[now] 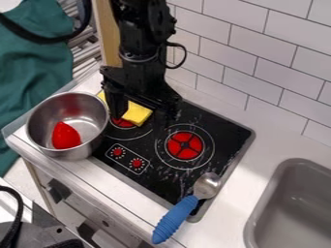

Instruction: Move the yellow cloth to the right burner

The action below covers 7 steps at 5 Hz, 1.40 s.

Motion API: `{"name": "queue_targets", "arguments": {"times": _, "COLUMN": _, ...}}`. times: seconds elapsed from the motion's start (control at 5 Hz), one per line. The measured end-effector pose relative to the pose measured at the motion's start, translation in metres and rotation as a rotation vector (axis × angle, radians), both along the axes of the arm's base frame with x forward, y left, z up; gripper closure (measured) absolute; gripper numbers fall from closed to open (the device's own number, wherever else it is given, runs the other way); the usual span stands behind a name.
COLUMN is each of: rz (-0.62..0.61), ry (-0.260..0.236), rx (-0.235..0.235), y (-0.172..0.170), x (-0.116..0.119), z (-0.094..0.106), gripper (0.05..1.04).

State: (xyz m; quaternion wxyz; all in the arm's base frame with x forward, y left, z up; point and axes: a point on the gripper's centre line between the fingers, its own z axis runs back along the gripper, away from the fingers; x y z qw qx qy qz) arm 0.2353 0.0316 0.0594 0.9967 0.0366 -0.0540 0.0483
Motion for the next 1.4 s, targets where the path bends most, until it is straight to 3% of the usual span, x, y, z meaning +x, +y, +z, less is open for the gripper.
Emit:
{"name": "queue_targets", "arguments": {"times": 0.2, "rz": -0.002, "ry": 0.028, "rx": -0.002, "y": 0.0, "x": -0.003, "z": -0.006, "gripper": 0.073}}
{"name": "queue_targets", "arguments": {"times": 0.4, "rz": 0.003, "ry": 0.036, "rx": -0.001, "y": 0.017, "x": 0.017, "z": -0.012, "gripper": 0.073}}
{"name": "queue_targets", "arguments": {"times": 0.8, "rz": 0.002, "ry": -0.03, "rx": 0.0, "y": 0.067, "x": 0.073, "z": -0.012, "gripper": 0.073}}
{"name": "queue_targets", "arguments": {"times": 1.4, "rz": -0.043, "ry": -0.06, "rx": -0.001, "y": 0.11, "x": 0.093, "z": -0.055, "gripper": 0.073}}
